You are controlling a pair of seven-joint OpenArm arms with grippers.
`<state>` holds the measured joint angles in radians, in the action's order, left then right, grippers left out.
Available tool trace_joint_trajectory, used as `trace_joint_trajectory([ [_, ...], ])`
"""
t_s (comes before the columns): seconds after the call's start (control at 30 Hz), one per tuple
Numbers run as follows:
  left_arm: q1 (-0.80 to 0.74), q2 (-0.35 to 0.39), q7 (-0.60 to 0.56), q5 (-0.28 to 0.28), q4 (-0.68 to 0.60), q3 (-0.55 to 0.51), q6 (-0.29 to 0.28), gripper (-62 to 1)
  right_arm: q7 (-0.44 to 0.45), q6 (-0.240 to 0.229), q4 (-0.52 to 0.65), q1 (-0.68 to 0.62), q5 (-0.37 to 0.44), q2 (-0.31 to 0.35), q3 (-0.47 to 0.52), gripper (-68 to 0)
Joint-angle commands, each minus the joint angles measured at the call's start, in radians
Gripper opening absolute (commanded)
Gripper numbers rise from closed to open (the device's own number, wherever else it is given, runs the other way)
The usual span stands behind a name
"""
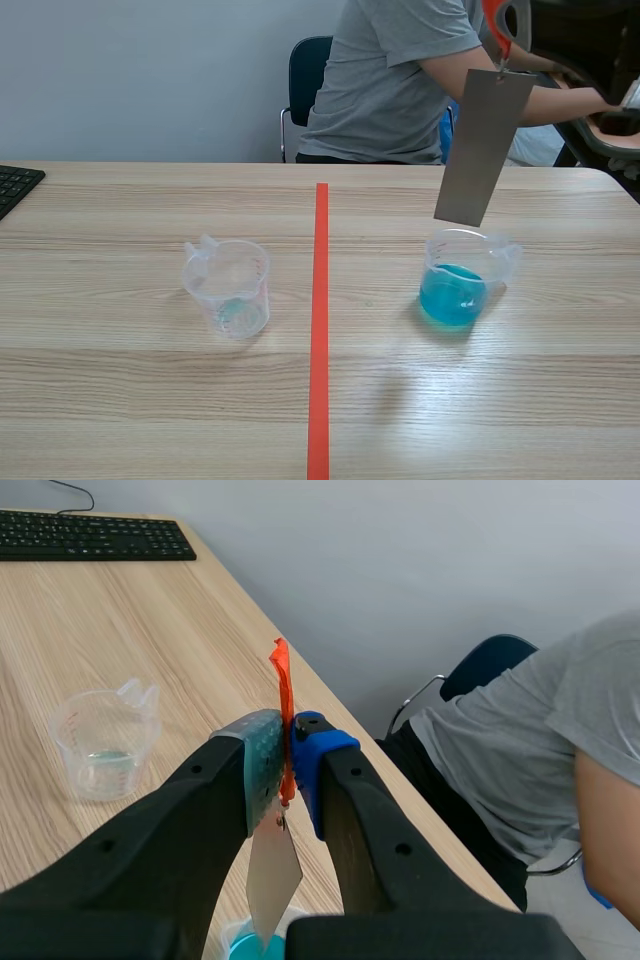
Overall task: Do the redox reaction experiment.
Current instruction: 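Move the plate over the blue solution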
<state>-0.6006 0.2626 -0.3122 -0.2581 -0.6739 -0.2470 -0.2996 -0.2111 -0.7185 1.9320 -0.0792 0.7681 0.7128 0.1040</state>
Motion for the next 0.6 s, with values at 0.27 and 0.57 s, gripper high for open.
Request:
trace_joint_trajectory([
  [0.27,0.000,-0.008,-0.006,0.003,-0.013,-0.008,-0.002,-59.1,-0.005,-0.027,-0.012,-0.026,0.025,0.030,0.074,-67.1],
  [0.57,0.000,-0.012,-0.006,0.003,-0.013,-0.008,-0.002,-59.1,0.016,-0.027,-0.074,-0.024,0.025,0.030,0.074,-67.1],
])
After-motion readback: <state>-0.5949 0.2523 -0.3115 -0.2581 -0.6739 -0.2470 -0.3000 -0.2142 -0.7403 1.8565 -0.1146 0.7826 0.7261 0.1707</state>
